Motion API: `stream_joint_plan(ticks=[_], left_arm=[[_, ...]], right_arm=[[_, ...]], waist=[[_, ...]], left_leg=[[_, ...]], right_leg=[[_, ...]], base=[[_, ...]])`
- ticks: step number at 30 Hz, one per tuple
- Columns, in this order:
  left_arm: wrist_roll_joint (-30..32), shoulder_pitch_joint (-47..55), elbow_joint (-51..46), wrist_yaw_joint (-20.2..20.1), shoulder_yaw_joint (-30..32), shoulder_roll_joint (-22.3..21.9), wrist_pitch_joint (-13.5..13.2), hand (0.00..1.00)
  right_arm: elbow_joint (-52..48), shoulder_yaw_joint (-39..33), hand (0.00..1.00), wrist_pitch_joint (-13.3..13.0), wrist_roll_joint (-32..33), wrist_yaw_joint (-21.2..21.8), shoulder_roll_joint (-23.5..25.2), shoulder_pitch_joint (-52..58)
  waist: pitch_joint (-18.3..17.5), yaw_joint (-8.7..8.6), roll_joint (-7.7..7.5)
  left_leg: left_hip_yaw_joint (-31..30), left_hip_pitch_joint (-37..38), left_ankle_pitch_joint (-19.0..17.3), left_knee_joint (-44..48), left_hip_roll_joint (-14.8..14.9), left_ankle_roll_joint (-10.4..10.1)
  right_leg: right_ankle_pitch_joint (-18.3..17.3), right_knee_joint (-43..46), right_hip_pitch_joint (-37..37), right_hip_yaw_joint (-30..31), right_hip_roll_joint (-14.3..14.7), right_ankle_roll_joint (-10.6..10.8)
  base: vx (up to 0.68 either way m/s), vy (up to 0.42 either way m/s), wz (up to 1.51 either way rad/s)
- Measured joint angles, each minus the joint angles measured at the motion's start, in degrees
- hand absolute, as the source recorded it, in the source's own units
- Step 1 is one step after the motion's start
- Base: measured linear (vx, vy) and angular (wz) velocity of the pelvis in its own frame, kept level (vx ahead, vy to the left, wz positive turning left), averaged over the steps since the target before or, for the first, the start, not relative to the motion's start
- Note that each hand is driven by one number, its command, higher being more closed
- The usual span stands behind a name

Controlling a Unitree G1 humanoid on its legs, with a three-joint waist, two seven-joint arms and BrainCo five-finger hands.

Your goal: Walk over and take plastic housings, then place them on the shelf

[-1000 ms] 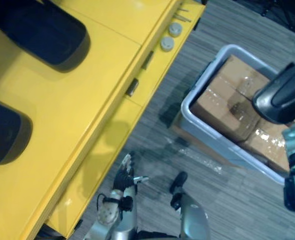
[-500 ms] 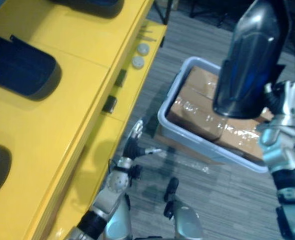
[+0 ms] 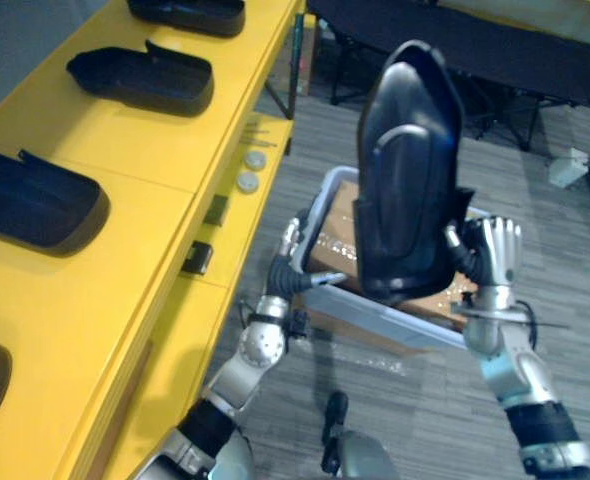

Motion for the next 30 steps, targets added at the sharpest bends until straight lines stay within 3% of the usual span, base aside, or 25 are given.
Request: stream_joint_plan(ticks=[5, 8, 13, 22, 30], left_arm=[[-0.56, -0.07, 4.5, 0.01, 0.0, -0.13, 2.31, 0.0], [-4.4, 0.02, 5.65, -1.42, -0.11, -0.06, 2.5, 0.0], [-10.28, 0.95, 5.93, -4.62, -0.26, 0.15, 2.52, 0.0], [-20.41, 2.54, 7.52, -11.73, -2.12, 1.49, 3.34, 0.0], [-21.29, 3.11, 7.49, -12.53, -2.1, 2.66, 4.03, 0.0]], right_arm=[[-0.03, 0.09, 1.0, -2.95, -1.98, -0.73, 1.14, 2.77], [-0.42, 0.51, 1.0, -4.95, -2.55, -0.84, 1.15, 3.87], [-1.5, 0.69, 1.0, -6.14, -2.74, -0.78, 1.17, 5.29], [4.13, 4.86, 1.0, -6.22, -4.81, -1.1, 1.19, 6.26], [5.59, 6.64, 1.0, -6.08, -4.8, -3.81, 1.26, 8.22]], waist=[[-1.52, 0.01, -0.08], [-2.4, 0.01, -0.04], [-2.81, 0.02, -0.04], [-4.26, 0.15, 1.4], [-5.64, 0.15, 1.49]], left_leg=[[0.06, 1.23, 0.03, -0.77, -0.23, -0.02], [0.06, 1.24, 0.11, -0.98, -0.31, -0.03], [0.02, 1.51, 0.61, -1.93, -0.58, -0.05], [-0.2, 2.15, 0.89, -2.71, -1.39, 0.29], [-1.53, 2.17, 0.97, -2.8, -1.81, 0.46]], right_leg=[[-0.01, -0.63, 1.41, 0.06, -0.05, 0.02], [-0.02, -0.75, 1.39, 0.06, -0.09, 0.03], [0.06, -1.05, 1.39, -0.01, -0.21, 0.14], [0.3, -1.61, 1.79, -0.21, -0.92, 0.49], [0.56, -2.62, 3.23, -1.46, -1.38, 0.89]], base=[[0.0, 0.0, 0.0], [0.0, 0.0, 0.0], [0.0, 0.0, 0.0], [-0.01, 0.006, 0.01], [-0.04, 0.016, 0.08]])
